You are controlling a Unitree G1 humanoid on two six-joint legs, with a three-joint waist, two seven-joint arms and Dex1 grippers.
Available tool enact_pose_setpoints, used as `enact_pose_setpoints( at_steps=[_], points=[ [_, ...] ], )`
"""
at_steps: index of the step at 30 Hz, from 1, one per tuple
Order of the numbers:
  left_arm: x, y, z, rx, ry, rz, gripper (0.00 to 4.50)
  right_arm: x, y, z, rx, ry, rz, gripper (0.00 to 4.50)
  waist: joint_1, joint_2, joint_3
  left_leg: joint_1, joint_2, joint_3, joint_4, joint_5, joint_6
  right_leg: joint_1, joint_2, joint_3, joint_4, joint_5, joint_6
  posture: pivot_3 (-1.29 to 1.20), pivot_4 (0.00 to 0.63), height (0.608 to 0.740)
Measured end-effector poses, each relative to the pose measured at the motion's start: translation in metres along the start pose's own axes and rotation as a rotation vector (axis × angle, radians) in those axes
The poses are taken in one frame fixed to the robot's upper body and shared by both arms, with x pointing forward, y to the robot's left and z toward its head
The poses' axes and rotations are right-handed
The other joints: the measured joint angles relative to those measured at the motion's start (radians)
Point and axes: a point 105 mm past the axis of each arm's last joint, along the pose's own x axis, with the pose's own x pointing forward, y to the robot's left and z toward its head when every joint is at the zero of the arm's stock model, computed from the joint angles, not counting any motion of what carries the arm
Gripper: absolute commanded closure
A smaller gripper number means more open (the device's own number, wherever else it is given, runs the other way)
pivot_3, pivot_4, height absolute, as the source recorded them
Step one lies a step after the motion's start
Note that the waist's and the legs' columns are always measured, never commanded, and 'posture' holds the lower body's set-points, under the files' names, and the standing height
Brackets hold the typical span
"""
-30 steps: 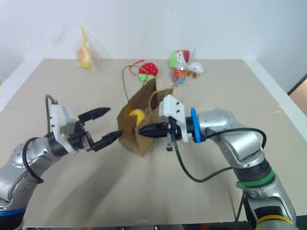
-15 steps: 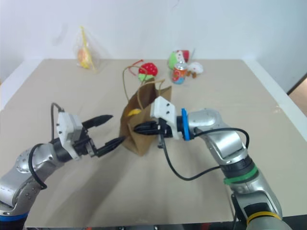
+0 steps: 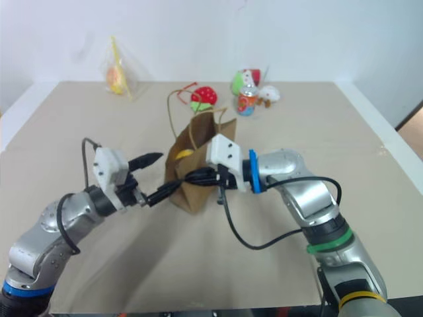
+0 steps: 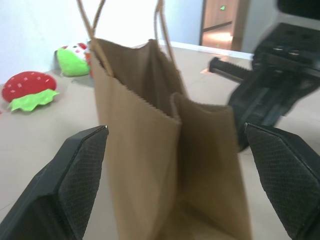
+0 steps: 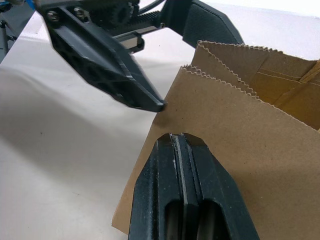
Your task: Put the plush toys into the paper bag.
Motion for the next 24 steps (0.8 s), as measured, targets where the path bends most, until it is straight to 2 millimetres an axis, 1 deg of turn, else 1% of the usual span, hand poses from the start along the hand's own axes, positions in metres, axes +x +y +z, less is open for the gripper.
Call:
enact_pose_setpoints(
  at_steps=[5,10,16,17,19,20,23,24],
  points=[
    [0.003,0.002,0.003,0.003,-0.001,0.009,0.00,0.000,0.000,-0.001,-0.005,0.005,-0.004,4.45,0.000,0.000,0.000,0.000,0.000,0.000,0.000,0.000,0.000,0.000,0.000,0.000,0.000,0.000,0.000,0.00,0.150,0.740],
    [0.008,0.004,-0.002,-0.076,0.004,0.013,0.00,-0.001,0.002,-0.005,0.000,0.011,-0.005,4.45,0.000,0.000,0.000,0.000,-0.001,0.000,0.000,0.000,0.000,0.000,0.000,0.000,0.000,0.000,0.000,0.00,0.150,0.740],
    [0.008,0.010,-0.001,-0.087,-0.001,0.026,0.00,-0.001,0.002,-0.005,-0.010,0.013,-0.006,4.45,0.000,0.000,0.000,0.000,-0.001,0.000,0.000,0.000,0.000,0.000,0.000,0.000,0.000,0.000,0.000,0.00,0.150,0.740],
    [0.008,0.011,-0.002,-0.091,0.004,0.030,0.40,-0.001,0.002,-0.005,-0.011,0.014,-0.007,4.50,0.000,0.000,0.000,0.000,-0.001,0.000,0.000,0.000,0.000,0.000,0.000,0.000,0.000,0.000,0.000,0.00,0.150,0.740],
    [0.009,0.013,-0.003,-0.090,0.009,0.036,0.73,-0.001,0.002,-0.005,-0.013,0.014,-0.008,4.50,0.000,0.000,0.000,0.000,-0.001,0.000,0.000,0.000,0.000,0.000,0.000,0.000,0.000,0.000,0.000,0.00,0.150,0.740],
    [0.010,0.014,-0.003,-0.077,0.011,0.035,1.04,-0.001,0.002,-0.005,-0.016,0.014,-0.009,4.50,0.000,0.000,0.000,0.000,-0.001,0.000,0.000,0.000,0.000,0.000,0.000,0.000,0.000,0.000,0.000,0.00,0.150,0.740],
    [0.011,0.014,-0.001,-0.062,0.008,0.032,2.05,-0.001,0.002,-0.005,-0.016,0.015,-0.009,4.50,0.000,0.000,0.000,0.000,-0.001,0.000,0.000,0.000,0.000,0.000,0.000,0.000,0.000,0.000,0.000,0.00,0.150,0.740],
    [0.012,0.014,-0.001,-0.059,0.010,0.029,2.46,-0.001,0.002,-0.006,-0.016,0.016,-0.009,4.50,0.000,0.000,0.000,0.000,-0.001,0.000,0.000,0.000,0.000,0.000,0.000,0.000,0.000,0.000,0.000,0.00,0.150,0.740]
  ],
)
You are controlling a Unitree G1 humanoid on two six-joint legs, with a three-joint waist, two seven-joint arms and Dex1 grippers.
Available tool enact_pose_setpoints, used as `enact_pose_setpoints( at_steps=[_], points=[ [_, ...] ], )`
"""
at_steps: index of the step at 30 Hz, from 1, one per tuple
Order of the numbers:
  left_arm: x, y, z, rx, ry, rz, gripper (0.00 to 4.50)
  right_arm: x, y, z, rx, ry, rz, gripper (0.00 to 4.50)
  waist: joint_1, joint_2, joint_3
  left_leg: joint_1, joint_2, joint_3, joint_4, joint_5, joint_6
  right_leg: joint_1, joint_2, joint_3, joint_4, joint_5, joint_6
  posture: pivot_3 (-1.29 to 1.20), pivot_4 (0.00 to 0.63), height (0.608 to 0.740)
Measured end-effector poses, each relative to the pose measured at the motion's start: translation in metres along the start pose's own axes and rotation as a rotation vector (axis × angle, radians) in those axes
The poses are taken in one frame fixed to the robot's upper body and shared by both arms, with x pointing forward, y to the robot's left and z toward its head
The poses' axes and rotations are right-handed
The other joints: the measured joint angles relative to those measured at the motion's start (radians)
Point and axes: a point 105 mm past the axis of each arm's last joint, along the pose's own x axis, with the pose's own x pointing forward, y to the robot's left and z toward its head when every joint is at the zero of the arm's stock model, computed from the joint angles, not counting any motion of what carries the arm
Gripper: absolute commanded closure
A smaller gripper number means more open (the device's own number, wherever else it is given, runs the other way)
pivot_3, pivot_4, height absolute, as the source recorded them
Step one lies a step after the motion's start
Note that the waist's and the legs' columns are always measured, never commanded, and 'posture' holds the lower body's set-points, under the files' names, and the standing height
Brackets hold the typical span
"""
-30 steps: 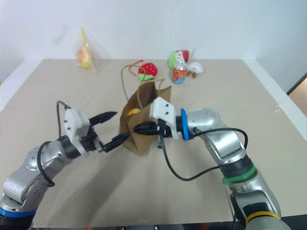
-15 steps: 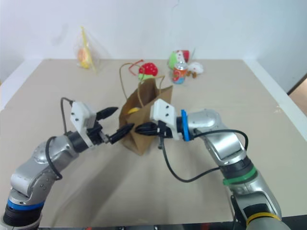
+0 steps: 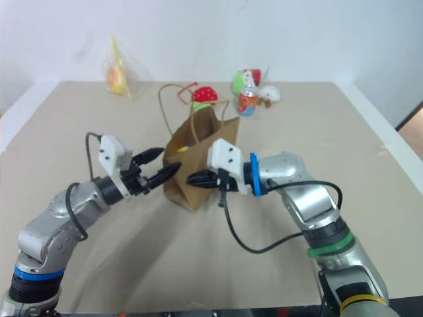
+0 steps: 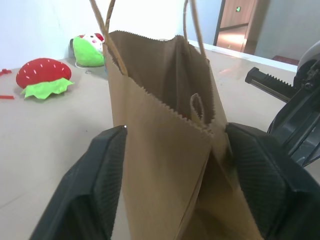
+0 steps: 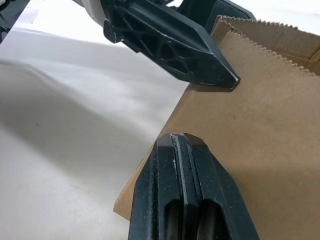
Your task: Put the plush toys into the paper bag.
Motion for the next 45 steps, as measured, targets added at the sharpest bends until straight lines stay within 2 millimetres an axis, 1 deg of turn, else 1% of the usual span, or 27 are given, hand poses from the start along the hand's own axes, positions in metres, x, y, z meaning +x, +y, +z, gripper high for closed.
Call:
enact_pose_setpoints(
  at_steps=[1,2,4,5,6,13,15,18,20,21,22,23,24,25,26,28,29,31,32,35,36,37,39,40,41,43,45],
  points=[
    [0.001,0.001,-0.005,-0.006,0.017,0.000,2.75,0.000,0.000,-0.001,0.001,0.002,-0.001,4.50,0.000,0.000,0.000,0.000,0.000,0.000,0.000,0.000,0.000,0.000,0.000,0.000,0.000,0.000,0.000,0.00,0.150,0.740],
    [0.001,0.002,-0.006,-0.005,0.023,0.003,3.30,0.000,0.000,-0.001,0.001,0.002,0.000,4.50,0.000,0.000,0.000,0.000,0.000,0.000,0.000,0.000,0.000,0.000,0.000,0.000,0.000,0.000,0.000,0.00,0.150,0.740],
    [0.001,0.003,-0.006,0.001,0.021,0.005,3.66,0.000,0.000,-0.001,0.000,0.002,0.000,4.50,0.000,0.000,0.000,0.000,0.000,0.000,0.000,0.000,0.000,0.000,0.000,0.000,0.000,0.000,0.000,0.00,0.150,0.740],
    [0.001,0.004,-0.006,0.007,0.022,0.005,4.15,0.000,0.000,-0.001,-0.002,0.001,0.000,4.50,0.000,0.000,0.000,0.000,0.000,0.000,0.000,0.000,0.000,0.000,0.000,0.000,0.000,0.000,0.000,0.00,0.150,0.740],
    [0.001,0.005,-0.006,0.021,0.025,0.004,4.33,0.000,0.000,-0.001,-0.003,0.002,0.000,4.50,0.000,0.000,0.000,0.000,0.000,0.000,0.000,0.000,0.000,0.000,0.000,0.000,0.000,0.000,0.000,0.00,0.150,0.740],
    [-0.003,0.008,-0.006,0.094,0.039,-0.021,4.33,-0.003,0.000,-0.002,-0.007,0.014,0.001,4.50,0.000,0.000,0.000,0.000,0.000,0.000,0.000,0.000,0.000,0.000,0.000,0.000,0.000,0.000,0.000,0.00,0.150,0.740],
    [-0.005,0.010,-0.005,0.130,0.046,-0.045,4.33,-0.007,-0.001,-0.002,-0.008,0.018,0.000,4.50,0.000,0.000,0.000,0.000,0.000,0.000,0.000,0.000,0.000,0.000,0.000,0.000,0.000,0.000,0.000,0.00,0.150,0.740],
    [-0.008,0.009,-0.004,0.189,0.052,-0.090,4.33,-0.020,-0.009,0.003,0.007,-0.013,-0.039,4.50,0.000,0.000,0.000,0.000,0.000,0.000,0.000,0.000,0.000,0.000,0.000,0.000,0.000,0.000,0.000,0.00,0.150,0.740],
    [-0.011,0.009,-0.004,0.225,0.056,-0.125,4.33,-0.034,-0.018,0.006,0.039,-0.037,-0.078,4.50,0.000,0.000,0.000,0.000,0.000,0.001,0.000,0.000,0.000,0.000,0.000,0.000,0.000,0.000,0.000,0.00,0.150,0.740],
    [-0.012,0.009,-0.004,0.245,0.055,-0.151,4.50,-0.042,-0.024,0.007,0.068,-0.050,-0.098,3.86,0.000,0.000,0.000,0.000,0.000,0.001,0.000,0.000,0.000,0.000,0.000,0.000,0.000,0.000,0.000,0.00,0.150,0.740],
    [-0.013,0.008,-0.004,0.258,0.054,-0.173,4.50,-0.048,-0.029,0.009,0.087,-0.060,-0.116,3.50,0.000,0.000,0.000,0.000,0.000,0.001,0.000,0.000,0.000,0.000,-0.001,0.001,0.000,0.000,0.000,0.00,0.150,0.740],
    [-0.015,0.008,-0.004,0.274,0.055,-0.203,4.50,-0.057,-0.036,0.013,0.117,-0.078,-0.135,3.40,0.000,0.000,0.000,0.000,0.000,0.001,0.000,0.000,0.000,-0.001,-0.001,0.001,0.000,0.000,0.000,0.00,0.150,0.740],
    [-0.016,0.008,-0.003,0.288,0.053,-0.236,4.50,-0.069,-0.045,0.022,0.138,-0.108,-0.164,2.85,0.000,0.000,0.000,0.000,0.000,0.001,0.000,0.000,0.000,-0.001,-0.001,0.001,0.000,0.000,0.000,0.00,0.150,0.740],
    [-0.016,0.008,-0.003,0.291,0.052,-0.242,4.50,-0.072,-0.047,0.025,0.138,-0.115,-0.174,2.54,0.000,0.000,0.000,0.000,0.000,0.001,0.000,0.000,0.000,-0.001,-0.001,0.001,0.000,0.000,0.000,0.00,0.150,0.740],
    [-0.017,0.008,-0.002,0.308,0.049,-0.279,4.50,-0.083,-0.053,0.036,0.162,-0.151,-0.177,2.08,0.000,0.000,0.000,0.000,0.000,0.001,0.000,0.000,0.000,-0.001,0.000,0.000,0.000,0.000,-0.001,0.00,0.150,0.740],
    [-0.019,0.009,0.000,0.344,0.053,-0.319,4.50,-0.099,-0.060,0.050,0.174,-0.185,-0.196,1.41,0.000,0.000,0.000,-0.001,0.000,0.001,0.000,0.000,0.000,-0.001,0.000,0.000,0.000,0.000,-0.001,0.00,0.150,0.740],
    [-0.022,0.013,0.004,0.393,0.056,-0.375,4.50,-0.123,-0.068,0.063,0.198,-0.212,-0.221,0.69,0.001,0.001,0.000,-0.001,0.000,0.001,-0.002,0.000,0.000,-0.002,0.000,0.000,0.000,-0.001,-0.002,0.00,0.150,0.740],
    [-0.024,0.015,0.004,0.406,0.057,-0.382,4.50,-0.130,-0.069,0.067,0.190,-0.222,-0.233,0.12,0.001,0.001,0.000,-0.001,0.000,0.001,-0.002,-0.001,0.002,-0.002,-0.001,0.000,-0.001,-0.002,-0.002,0.00,0.150,0.740],
    [-0.024,0.015,0.005,0.414,0.054,-0.397,4.50,-0.133,-0.069,0.068,0.191,-0.224,-0.230,0.03,0.000,0.001,0.000,-0.001,0.000,0.001,-0.002,-0.002,0.002,-0.002,-0.001,0.000,-0.001,-0.002,-0.002,0.00,0.150,0.740],
    [-0.024,0.016,0.007,0.450,0.042,-0.457,4.50,-0.145,-0.069,0.061,0.208,-0.181,-0.228,0.03,0.000,0.001,0.001,-0.003,0.000,0.002,-0.002,-0.002,0.002,-0.003,-0.001,0.000,-0.001,-0.002,-0.002,0.00,0.150,0.740],
    [-0.027,0.012,0.010,0.473,0.027,-0.511,4.50,-0.152,-0.067,0.060,0.191,-0.150,-0.216,0.03,-0.001,0.001,0.001,-0.002,0.000,0.004,-0.002,-0.003,0.004,-0.003,-0.002,0.002,-0.001,-0.003,-0.001,0.00,0.150,0.740],
    [-0.029,0.007,0.012,0.481,0.011,-0.558,4.50,-0.151,-0.060,0.061,0.164,-0.126,-0.169,0.03,-0.004,0.001,0.001,-0.002,0.001,0.004,-0.002,-0.003,0.005,-0.003,-0.002,0.003,-0.001,-0.003,-0.001,0.00,0.150,0.740],
    [-0.029,0.006,0.013,0.484,0.004,-0.573,4.50,-0.149,-0.057,0.060,0.159,-0.116,-0.145,0.03,-0.004,0.001,0.001,-0.002,0.001,0.004,-0.002,-0.003,0.005,-0.003,-0.002,0.003,-0.001,-0.003,-0.001,0.00,0.150,0.740],
    [-0.031,0.004,0.013,0.491,-0.002,-0.597,4.50,-0.146,-0.050,0.057,0.146,-0.098,-0.114,0.03,-0.004,0.001,0.001,-0.002,0.001,0.004,-0.002,-0.003,0.005,-0.003,-0.002,0.002,-0.001,-0.003,-0.001,0.00,0.150,0.740],
    [-0.034,0.001,0.013,0.508,0.001,-0.639,4.50,-0.137,-0.036,0.050,0.128,-0.058,-0.035,0.03,-0.003,0.001,0.001,-0.002,0.001,0.004,-0.002,-0.003,0.005,-0.003,-0.001,0.002,-0.001,-0.003,-0.001,0.00,0.150,0.740],
    [-0.035,-0.001,0.014,0.509,-0.001,-0.667,4.50,-0.131,-0.026,0.047,0.112,-0.041,0.017,0.03,-0.004,0.002,0.001,-0.002,0.001,0.004,-0.001,-0.003,0.005,-0.003,-0.001,0.002,0.000,-0.003,-0.001,0.00,0.150,0.740],
    [-0.034,-0.002,0.018,0.527,-0.025,-0.690,4.50,-0.128,-0.020,0.050,0.079,-0.032,0.053,0.03,-0.004,0.002,0.001,-0.002,0.001,0.004,0.000,-0.003,0.005,-0.003,-0.001,0.002,0.000,-0.002,0.000,0.00,0.150,0.740]
  ],
)
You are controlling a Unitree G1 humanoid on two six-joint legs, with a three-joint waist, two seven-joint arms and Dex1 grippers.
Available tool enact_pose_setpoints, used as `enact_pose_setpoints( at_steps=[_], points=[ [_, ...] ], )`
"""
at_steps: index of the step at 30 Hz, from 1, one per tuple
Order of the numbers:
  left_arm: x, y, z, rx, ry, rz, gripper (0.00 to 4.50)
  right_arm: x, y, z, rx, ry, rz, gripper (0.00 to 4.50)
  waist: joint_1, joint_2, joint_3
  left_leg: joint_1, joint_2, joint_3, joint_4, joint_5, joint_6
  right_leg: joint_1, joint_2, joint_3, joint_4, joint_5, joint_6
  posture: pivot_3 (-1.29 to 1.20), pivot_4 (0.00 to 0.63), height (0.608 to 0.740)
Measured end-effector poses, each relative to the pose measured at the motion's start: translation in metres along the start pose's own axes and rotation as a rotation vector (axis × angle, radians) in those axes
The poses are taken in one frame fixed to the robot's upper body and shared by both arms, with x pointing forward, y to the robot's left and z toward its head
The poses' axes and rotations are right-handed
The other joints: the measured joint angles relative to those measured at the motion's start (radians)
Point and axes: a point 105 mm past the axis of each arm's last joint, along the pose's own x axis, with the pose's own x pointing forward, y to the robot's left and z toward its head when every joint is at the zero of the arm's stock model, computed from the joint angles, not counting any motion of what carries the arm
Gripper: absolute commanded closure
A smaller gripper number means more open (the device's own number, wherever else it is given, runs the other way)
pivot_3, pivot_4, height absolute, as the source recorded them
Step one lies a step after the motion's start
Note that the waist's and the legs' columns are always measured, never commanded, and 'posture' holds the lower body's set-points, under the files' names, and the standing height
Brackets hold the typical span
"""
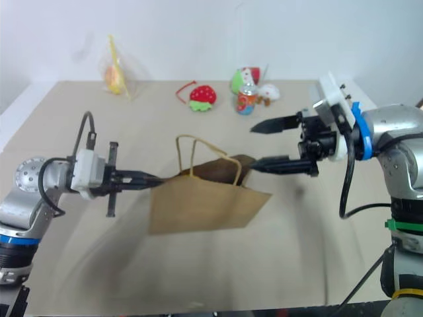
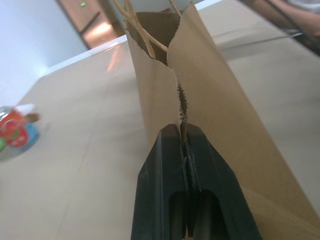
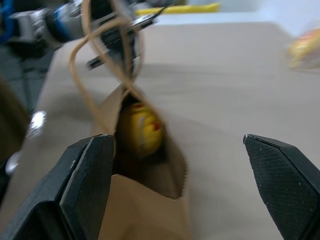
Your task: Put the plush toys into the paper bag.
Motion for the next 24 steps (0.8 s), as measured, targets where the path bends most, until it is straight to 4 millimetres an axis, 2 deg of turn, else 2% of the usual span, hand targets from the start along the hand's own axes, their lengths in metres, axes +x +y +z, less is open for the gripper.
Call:
enact_pose_setpoints(
  at_steps=[3,5,7,11,12,13,14,16,18,20,21,24],
  points=[
    [0.002,-0.001,0.001,0.032,-0.021,-0.015,4.50,0.001,0.002,0.002,-0.022,0.008,0.008,0.03,0.000,0.000,0.000,0.001,0.000,0.002,0.001,0.000,0.000,0.001,0.000,0.001,0.000,0.001,0.001,0.00,0.150,0.740],
    [0.002,-0.004,-0.005,0.023,-0.022,-0.025,4.50,0.002,0.004,0.001,-0.020,0.011,0.012,0.03,0.000,0.000,0.000,0.001,0.000,0.004,0.001,0.000,0.000,0.001,-0.001,0.001,0.000,0.001,0.001,0.00,0.150,0.740],
    [0.001,-0.013,-0.021,-0.016,0.002,-0.043,4.50,0.003,0.006,0.002,-0.018,0.010,0.022,0.03,0.000,0.000,0.000,0.001,0.000,0.005,0.001,0.000,0.000,0.000,0.000,0.002,0.000,0.001,0.001,0.00,0.150,0.740],
    [-0.002,-0.014,-0.028,-0.018,0.019,-0.044,4.50,0.004,0.007,0.002,-0.007,0.007,0.030,0.03,0.002,0.000,0.000,0.001,0.000,0.005,0.001,0.000,0.000,0.000,-0.001,0.002,0.000,0.001,0.001,0.00,0.150,0.740],
    [-0.003,-0.012,-0.029,-0.022,0.021,-0.041,3.83,0.004,0.008,0.003,-0.003,0.004,0.031,0.00,0.002,0.000,0.000,0.001,0.000,0.005,0.001,0.000,0.000,0.000,-0.001,0.002,0.000,0.001,0.001,0.00,0.150,0.740],
    [-0.003,-0.012,-0.030,-0.023,0.023,-0.040,3.70,0.004,0.008,0.003,-0.003,0.003,0.031,0.00,0.002,0.000,0.000,0.002,0.000,0.005,0.001,0.000,0.000,0.000,-0.001,0.002,0.000,0.001,0.001,0.00,0.150,0.740],
    [-0.003,-0.011,-0.031,-0.028,0.026,-0.039,3.07,0.004,0.008,0.003,-0.003,0.003,0.030,0.00,0.002,0.000,0.000,0.002,0.000,0.005,0.001,0.000,0.000,0.000,-0.001,0.002,0.000,0.001,0.001,0.00,0.150,0.740],
    [-0.003,-0.011,-0.030,-0.028,0.027,-0.039,2.53,0.004,0.007,0.003,-0.003,0.002,0.028,0.00,0.002,0.000,0.000,0.002,0.000,0.005,0.001,0.000,0.000,0.000,-0.001,0.002,0.000,0.002,0.001,0.00,0.150,0.740],
    [-0.005,-0.007,-0.030,-0.054,0.042,-0.033,1.67,0.004,0.006,0.003,-0.002,0.001,0.020,0.00,0.002,0.000,0.000,0.001,0.001,0.005,0.001,0.000,0.000,0.000,0.000,0.002,0.000,0.001,0.001,0.00,0.150,0.740],
    [-0.008,0.005,-0.018,-0.082,0.032,0.025,0.99,0.003,0.005,0.003,0.001,0.000,0.009,0.00,0.002,0.000,0.000,0.001,0.001,0.005,0.001,0.000,0.000,0.000,-0.001,0.002,0.000,0.001,0.001,0.00,0.150,0.740],
    [-0.014,0.019,0.002,-0.090,0.015,0.099,0.41,0.000,0.002,0.001,0.009,-0.007,-0.012,0.00,0.000,0.000,0.000,0.001,0.001,0.006,0.000,0.000,0.000,0.000,-0.001,0.003,0.000,0.001,0.001,0.00,0.150,0.740],
    [-0.017,0.024,0.013,-0.116,0.004,0.151,0.41,-0.003,-0.002,-0.003,0.020,-0.012,-0.042,0.00,0.000,0.000,0.000,0.001,0.000,0.005,0.000,0.000,0.000,0.000,-0.001,0.003,0.000,0.001,0.001,0.00,0.150,0.740]
  ],
)
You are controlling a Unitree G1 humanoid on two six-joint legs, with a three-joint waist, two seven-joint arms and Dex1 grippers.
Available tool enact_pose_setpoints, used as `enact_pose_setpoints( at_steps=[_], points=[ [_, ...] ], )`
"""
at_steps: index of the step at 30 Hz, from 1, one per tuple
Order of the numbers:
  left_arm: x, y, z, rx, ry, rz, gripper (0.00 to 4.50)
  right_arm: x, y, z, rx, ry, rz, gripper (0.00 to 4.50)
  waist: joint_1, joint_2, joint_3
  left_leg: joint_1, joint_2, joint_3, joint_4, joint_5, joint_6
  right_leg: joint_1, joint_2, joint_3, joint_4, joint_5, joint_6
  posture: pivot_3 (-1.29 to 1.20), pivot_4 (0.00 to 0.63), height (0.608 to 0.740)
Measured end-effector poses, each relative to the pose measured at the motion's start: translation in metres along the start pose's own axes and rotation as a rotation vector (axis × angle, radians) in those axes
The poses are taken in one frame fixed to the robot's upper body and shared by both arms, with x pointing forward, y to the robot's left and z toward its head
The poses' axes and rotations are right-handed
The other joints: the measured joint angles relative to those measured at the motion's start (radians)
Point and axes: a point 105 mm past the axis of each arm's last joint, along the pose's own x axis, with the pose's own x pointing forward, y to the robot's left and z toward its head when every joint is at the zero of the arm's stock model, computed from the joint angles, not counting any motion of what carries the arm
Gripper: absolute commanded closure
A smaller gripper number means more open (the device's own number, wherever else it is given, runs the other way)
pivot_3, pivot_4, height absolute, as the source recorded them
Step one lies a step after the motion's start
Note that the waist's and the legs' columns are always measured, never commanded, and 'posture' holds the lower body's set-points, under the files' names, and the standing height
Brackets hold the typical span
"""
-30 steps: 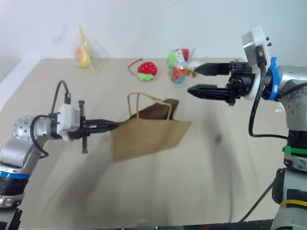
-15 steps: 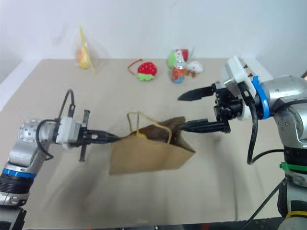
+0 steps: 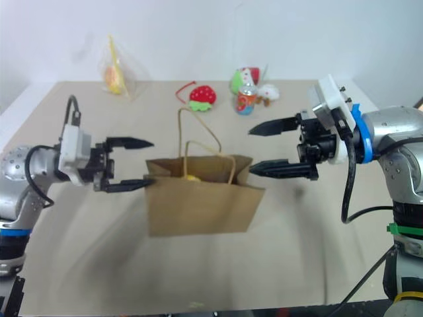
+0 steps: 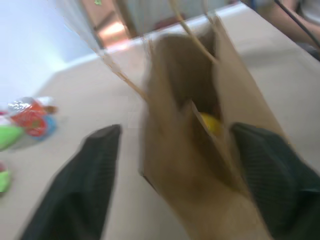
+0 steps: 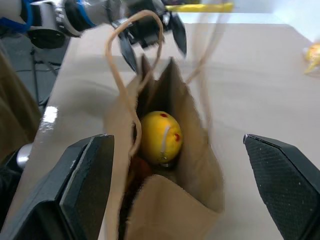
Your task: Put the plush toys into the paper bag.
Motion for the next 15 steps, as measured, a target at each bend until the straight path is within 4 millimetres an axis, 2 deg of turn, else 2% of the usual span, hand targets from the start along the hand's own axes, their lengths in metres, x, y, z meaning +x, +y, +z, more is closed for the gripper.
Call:
enact_pose_setpoints(
  at_steps=[4,7,10,12,14,15],
  points=[
    [-0.007,0.005,0.013,-0.072,-0.006,0.126,0.41,-0.008,-0.011,-0.010,0.017,0.001,-0.063,0.00,-0.001,0.000,0.000,0.000,0.000,0.000,0.000,0.000,0.000,0.000,0.000,0.000,0.000,0.000,0.000,0.00,0.150,0.740],
    [-0.019,0.004,0.009,-0.124,0.038,0.223,0.41,-0.014,-0.015,-0.021,0.038,0.005,-0.096,0.00,-0.003,0.000,0.000,0.001,0.000,0.000,0.000,0.000,0.000,0.001,0.000,0.000,0.000,0.000,0.000,0.00,0.150,0.740],
    [-0.031,0.010,0.000,-0.143,0.093,0.294,0.41,-0.018,-0.018,-0.026,0.047,0.005,-0.114,0.00,-0.003,0.000,0.000,0.002,0.000,0.000,0.000,0.000,0.000,0.001,0.001,0.000,0.001,0.000,0.000,0.00,0.150,0.740],
    [-0.045,0.018,-0.015,-0.155,0.160,0.355,0.41,-0.022,-0.023,-0.030,0.051,0.002,-0.134,0.00,-0.003,0.000,0.000,0.002,0.000,0.001,0.000,0.000,0.000,0.001,0.001,0.000,0.001,0.001,-0.001,0.00,0.150,0.740],
    [-0.051,0.021,-0.023,-0.159,0.187,0.383,0.41,-0.023,-0.025,-0.033,0.054,0.001,-0.144,0.00,-0.003,0.000,0.000,0.003,0.000,0.001,0.000,0.000,0.000,0.001,0.001,0.000,0.001,0.001,-0.001,0.00,0.150,0.740],
    [-0.061,0.027,-0.039,-0.166,0.244,0.430,0.41,-0.026,-0.031,-0.041,0.065,0.003,-0.170,0.00,-0.003,0.000,0.000,0.002,0.000,0.001,0.000,0.000,0.000,0.001,0.001,0.000,0.001,0.001,-0.001,0.00,0.150,0.740]
  ],
)
